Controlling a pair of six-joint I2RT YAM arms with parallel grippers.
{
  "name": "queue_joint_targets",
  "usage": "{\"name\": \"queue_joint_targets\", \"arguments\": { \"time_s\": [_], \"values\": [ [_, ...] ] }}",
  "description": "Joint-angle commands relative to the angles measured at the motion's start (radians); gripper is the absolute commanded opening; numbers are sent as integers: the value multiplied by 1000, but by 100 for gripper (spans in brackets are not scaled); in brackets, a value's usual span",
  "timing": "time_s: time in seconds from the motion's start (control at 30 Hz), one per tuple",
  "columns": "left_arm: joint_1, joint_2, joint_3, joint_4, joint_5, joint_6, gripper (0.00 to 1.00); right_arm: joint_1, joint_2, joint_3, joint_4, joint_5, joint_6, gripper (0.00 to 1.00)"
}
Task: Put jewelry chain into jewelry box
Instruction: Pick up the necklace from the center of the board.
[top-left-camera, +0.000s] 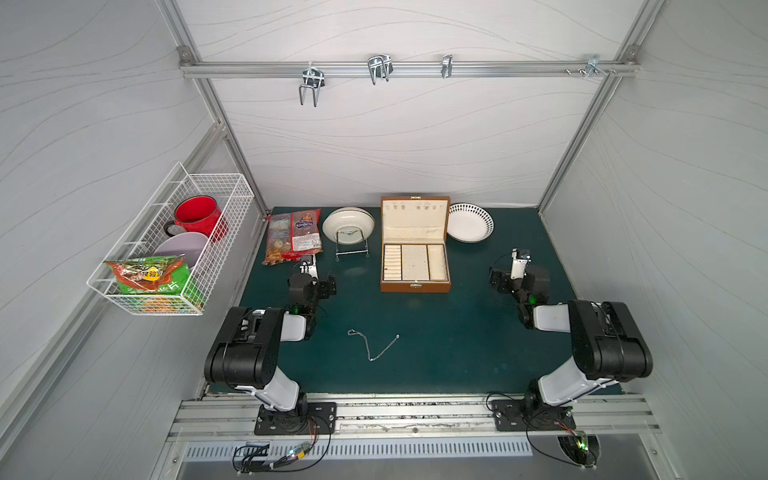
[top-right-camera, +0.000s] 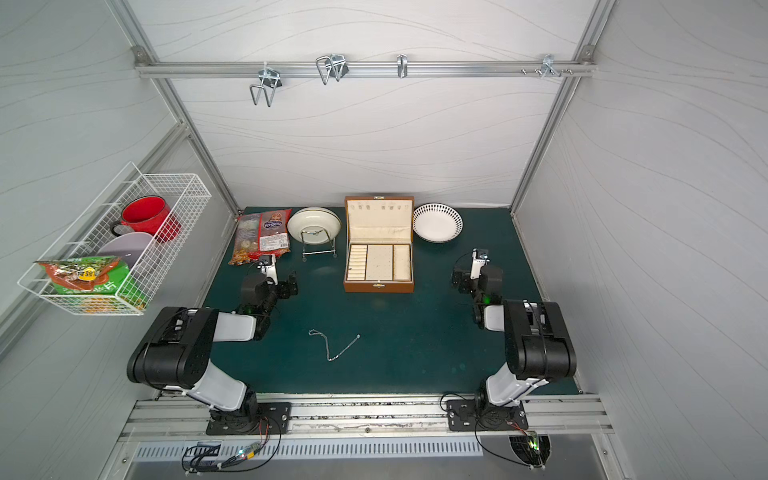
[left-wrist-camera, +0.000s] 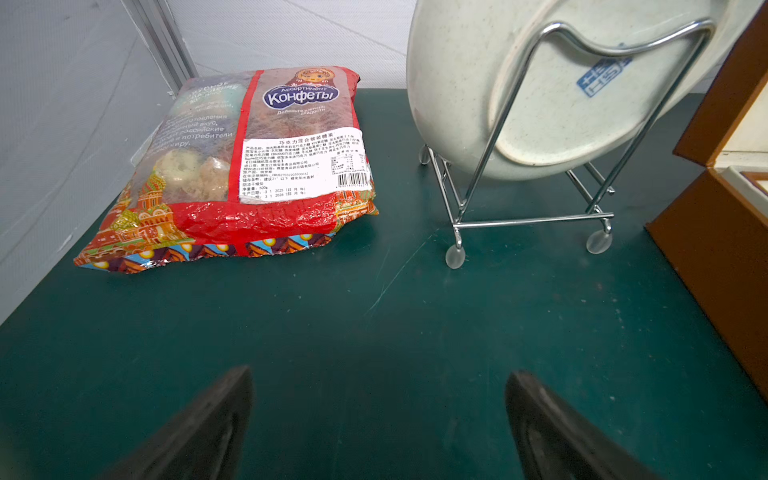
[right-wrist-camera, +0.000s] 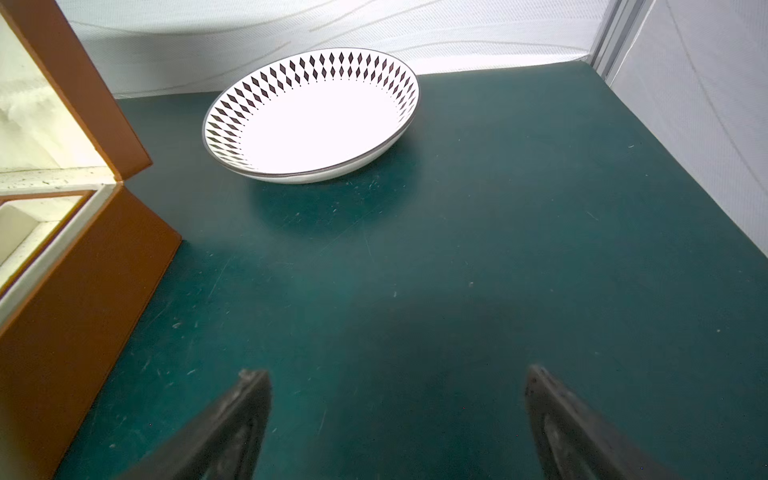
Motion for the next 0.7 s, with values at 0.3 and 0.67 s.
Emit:
{"name": "queue_joint_targets", "arguments": {
  "time_s": [0.3, 0.67],
  "values": [
    [2, -26, -3, 35, 5, 15, 100, -6, -27, -12, -19, 7, 10, 99],
    [35, -24, 22, -12, 60, -6, 100, -6, -28, -13, -19, 6, 10, 99]
  ]
}}
